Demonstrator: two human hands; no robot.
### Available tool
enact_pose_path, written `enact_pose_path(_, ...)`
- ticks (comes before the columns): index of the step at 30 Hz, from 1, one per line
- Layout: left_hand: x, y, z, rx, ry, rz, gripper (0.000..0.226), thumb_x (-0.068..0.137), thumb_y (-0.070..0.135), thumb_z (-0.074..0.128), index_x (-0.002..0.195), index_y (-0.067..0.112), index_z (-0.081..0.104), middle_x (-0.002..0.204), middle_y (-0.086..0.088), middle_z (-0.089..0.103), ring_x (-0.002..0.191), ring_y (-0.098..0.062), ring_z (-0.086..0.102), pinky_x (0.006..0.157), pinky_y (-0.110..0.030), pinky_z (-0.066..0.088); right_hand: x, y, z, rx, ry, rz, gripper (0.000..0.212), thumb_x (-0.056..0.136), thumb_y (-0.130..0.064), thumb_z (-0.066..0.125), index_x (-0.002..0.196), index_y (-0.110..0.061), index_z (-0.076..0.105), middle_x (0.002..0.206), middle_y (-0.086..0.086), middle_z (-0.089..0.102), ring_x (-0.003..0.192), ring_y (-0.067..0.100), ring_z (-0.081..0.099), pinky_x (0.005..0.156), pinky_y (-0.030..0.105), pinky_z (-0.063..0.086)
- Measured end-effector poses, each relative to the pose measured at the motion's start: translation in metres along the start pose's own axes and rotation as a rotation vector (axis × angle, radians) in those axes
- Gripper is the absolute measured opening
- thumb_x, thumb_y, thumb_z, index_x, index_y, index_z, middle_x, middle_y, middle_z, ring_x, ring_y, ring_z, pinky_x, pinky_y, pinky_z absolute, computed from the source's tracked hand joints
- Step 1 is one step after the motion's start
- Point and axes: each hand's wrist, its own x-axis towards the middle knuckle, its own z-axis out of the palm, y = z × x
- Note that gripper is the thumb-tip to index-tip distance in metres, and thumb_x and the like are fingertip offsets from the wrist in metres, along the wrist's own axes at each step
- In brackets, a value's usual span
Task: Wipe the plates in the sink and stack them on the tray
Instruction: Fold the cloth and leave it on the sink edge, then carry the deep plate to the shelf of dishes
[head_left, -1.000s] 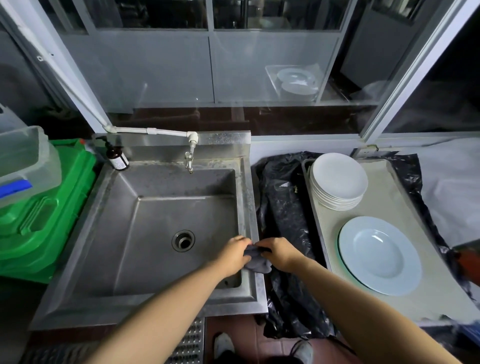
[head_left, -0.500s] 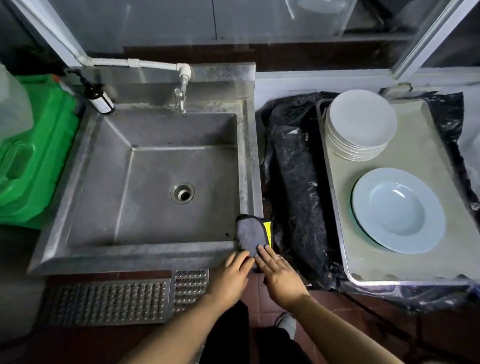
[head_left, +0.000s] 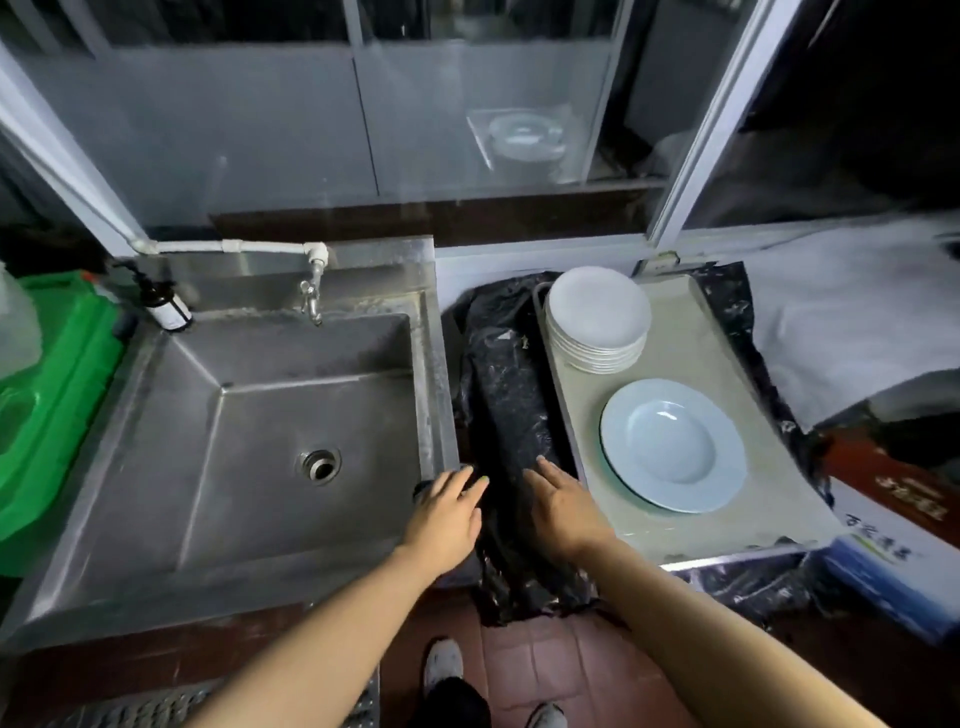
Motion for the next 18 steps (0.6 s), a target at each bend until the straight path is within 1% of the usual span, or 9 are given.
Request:
enact_pose_path(2, 0.030, 0.012, -0.017, -0.024, -0.051, 0.024, 0.053, 0.106, 0.032, 0.039, 0.158, 0.025, 0.035, 0.164, -0.002, 0.032, 0.151, -0.027, 0.027, 0.122, -0.043, 0.030, 0.002, 0.016, -0.031, 0.037, 0.054, 0.118, 0.056, 0.096, -0.024, 0.048, 0.151, -0.020, 0.040, 0.161, 0.010, 0.029, 0.143, 0.032, 0.036, 0.116, 0.036, 0.032)
enact_pose_path(3, 0.046, 0.019, -0.025, -0.038, -0.058, 0.032, 0.054, 0.107, 0.033, 0.037, 0.161, 0.026, 0.029, 0.167, -0.001, 0.026, 0.153, -0.026, 0.023, 0.124, -0.041, 0.025, 0.002, 0.025, -0.046, 0.059, 0.083, 0.174, 0.056, 0.097, -0.024, 0.048, 0.152, -0.021, 0.040, 0.161, 0.009, 0.030, 0.141, 0.033, 0.038, 0.114, 0.036, 0.033)
enact_pose_path(5, 0.077, 0.035, -0.037, -0.051, -0.045, 0.072, 0.055, 0.109, 0.034, 0.035, 0.162, 0.027, 0.024, 0.168, 0.000, 0.022, 0.153, -0.025, 0.021, 0.125, -0.037, 0.021, -0.002, 0.045, -0.069, 0.090, 0.121, 0.280, 0.056, 0.099, -0.027, 0.047, 0.154, -0.023, 0.035, 0.162, 0.006, 0.027, 0.144, 0.030, 0.035, 0.117, 0.037, 0.031)
enact_pose_path(6, 0.091, 0.044, -0.042, -0.059, -0.042, 0.095, 0.055, 0.109, 0.035, 0.035, 0.162, 0.026, 0.024, 0.168, -0.001, 0.023, 0.153, -0.024, 0.022, 0.125, -0.035, 0.021, -0.005, 0.057, -0.077, 0.116, 0.135, 0.336, 0.057, 0.100, -0.030, 0.046, 0.155, -0.024, 0.032, 0.164, 0.005, 0.023, 0.146, 0.029, 0.032, 0.118, 0.038, 0.030)
enact_pose_path(8, 0.117, 0.063, -0.049, -0.093, -0.055, 0.125, 0.055, 0.109, 0.036, 0.034, 0.162, 0.024, 0.024, 0.168, -0.002, 0.023, 0.152, -0.024, 0.023, 0.124, -0.034, 0.021, -0.010, 0.081, -0.087, 0.189, 0.168, 0.438, 0.057, 0.101, -0.034, 0.045, 0.155, -0.025, 0.030, 0.165, 0.003, 0.021, 0.146, 0.026, 0.033, 0.116, 0.039, 0.032)
enact_pose_path(10, 0.140, 0.084, -0.050, -0.140, -0.109, 0.138, 0.055, 0.110, 0.035, 0.035, 0.162, 0.023, 0.023, 0.168, -0.004, 0.023, 0.152, -0.024, 0.023, 0.123, -0.033, 0.020, -0.016, 0.104, -0.096, 0.242, 0.200, 0.523, 0.058, 0.101, -0.039, 0.045, 0.155, -0.024, 0.029, 0.164, 0.003, 0.023, 0.145, 0.024, 0.035, 0.113, 0.040, 0.035)
enact_pose_path(12, 0.159, 0.106, -0.048, -0.210, -0.181, 0.128, 0.056, 0.110, 0.034, 0.035, 0.163, 0.022, 0.022, 0.168, -0.006, 0.022, 0.153, -0.025, 0.021, 0.124, -0.035, 0.019, -0.023, 0.126, -0.103, 0.292, 0.232, 0.598, 0.060, 0.101, -0.044, 0.044, 0.156, -0.024, 0.028, 0.164, 0.004, 0.024, 0.147, 0.024, 0.031, 0.115, 0.041, 0.032)
enact_pose_path(15, 0.189, 0.135, -0.043, -0.364, -0.264, 0.074, 0.057, 0.109, 0.036, 0.036, 0.163, 0.021, 0.022, 0.168, -0.008, 0.023, 0.154, -0.025, 0.023, 0.124, -0.036, 0.021, -0.030, 0.161, -0.115, 0.390, 0.243, 0.704, 0.064, 0.101, -0.051, 0.040, 0.157, -0.023, 0.025, 0.165, 0.005, 0.021, 0.150, 0.024, 0.022, 0.120, 0.042, 0.024)
enact_pose_path(18, 0.220, 0.160, -0.035, -0.488, -0.311, -0.054, 0.060, 0.108, 0.040, 0.035, 0.163, 0.021, 0.020, 0.165, -0.007, 0.030, 0.151, -0.024, 0.031, 0.121, -0.036, 0.027, -0.033, 0.197, -0.127, 0.574, 0.282, 0.768, 0.070, 0.100, -0.057, 0.041, 0.158, -0.020, 0.024, 0.164, 0.006, 0.023, 0.150, 0.026, 0.023, 0.121, 0.043, 0.021)
